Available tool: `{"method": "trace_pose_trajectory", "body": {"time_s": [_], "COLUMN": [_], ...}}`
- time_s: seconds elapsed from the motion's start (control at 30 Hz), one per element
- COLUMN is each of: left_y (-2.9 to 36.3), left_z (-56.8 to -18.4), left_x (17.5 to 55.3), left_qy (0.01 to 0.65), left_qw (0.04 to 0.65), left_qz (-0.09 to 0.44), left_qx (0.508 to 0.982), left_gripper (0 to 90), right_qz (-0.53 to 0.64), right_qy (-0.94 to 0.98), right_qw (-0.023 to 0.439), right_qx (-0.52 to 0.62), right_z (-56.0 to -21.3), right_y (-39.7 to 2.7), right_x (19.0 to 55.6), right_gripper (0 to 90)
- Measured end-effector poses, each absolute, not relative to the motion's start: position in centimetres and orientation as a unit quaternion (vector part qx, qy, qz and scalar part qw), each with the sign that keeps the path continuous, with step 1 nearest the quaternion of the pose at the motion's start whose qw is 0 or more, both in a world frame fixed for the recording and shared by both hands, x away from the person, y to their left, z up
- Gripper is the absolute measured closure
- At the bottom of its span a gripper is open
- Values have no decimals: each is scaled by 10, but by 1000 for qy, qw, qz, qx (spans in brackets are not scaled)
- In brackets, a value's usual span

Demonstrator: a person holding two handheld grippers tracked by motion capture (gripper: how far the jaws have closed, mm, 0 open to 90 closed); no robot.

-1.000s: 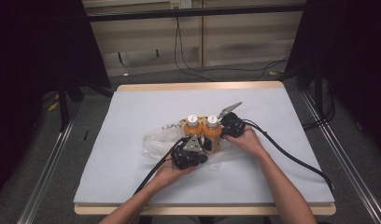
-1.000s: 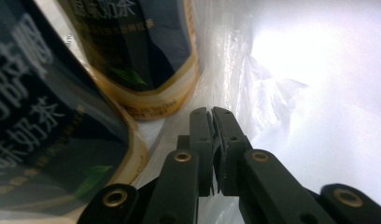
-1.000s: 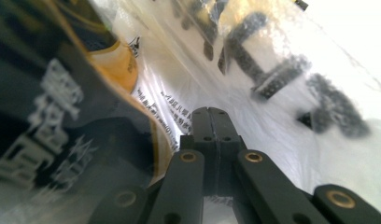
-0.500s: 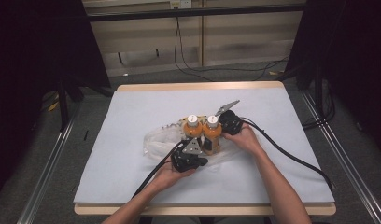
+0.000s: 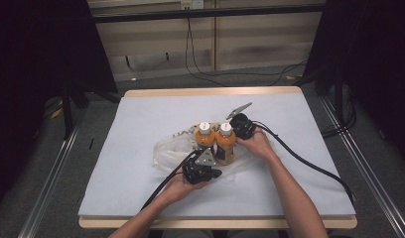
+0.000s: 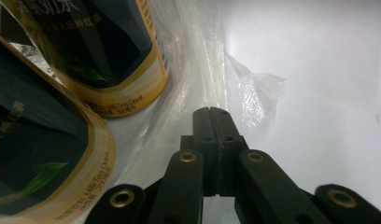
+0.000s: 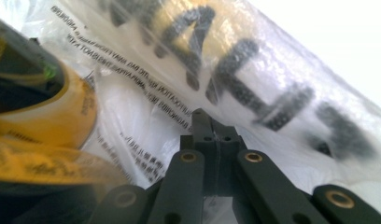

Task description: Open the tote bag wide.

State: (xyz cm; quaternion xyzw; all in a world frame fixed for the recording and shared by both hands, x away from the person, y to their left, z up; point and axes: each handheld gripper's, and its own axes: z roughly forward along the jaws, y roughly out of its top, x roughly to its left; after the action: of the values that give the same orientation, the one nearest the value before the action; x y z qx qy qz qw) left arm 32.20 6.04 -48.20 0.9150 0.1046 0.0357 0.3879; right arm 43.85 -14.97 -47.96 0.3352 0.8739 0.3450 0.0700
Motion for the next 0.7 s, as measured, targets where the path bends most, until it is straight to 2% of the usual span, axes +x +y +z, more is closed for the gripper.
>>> {"method": "trace_pose_trajectory", "body": {"time_s": [0.7], "left_y": [59], "left_z": [-480], "left_x": [310], "left_qy": [85], "left_qw": [382], "left_qz": [30], "left_qx": [920], "left_gripper": [900], "right_qz": [360], "right_qy": [848], "right_qw": [92], "right_qx": [377], "right_z": [-484], "right_y": [-146], "right_x": [460], "right_gripper": [900]}}
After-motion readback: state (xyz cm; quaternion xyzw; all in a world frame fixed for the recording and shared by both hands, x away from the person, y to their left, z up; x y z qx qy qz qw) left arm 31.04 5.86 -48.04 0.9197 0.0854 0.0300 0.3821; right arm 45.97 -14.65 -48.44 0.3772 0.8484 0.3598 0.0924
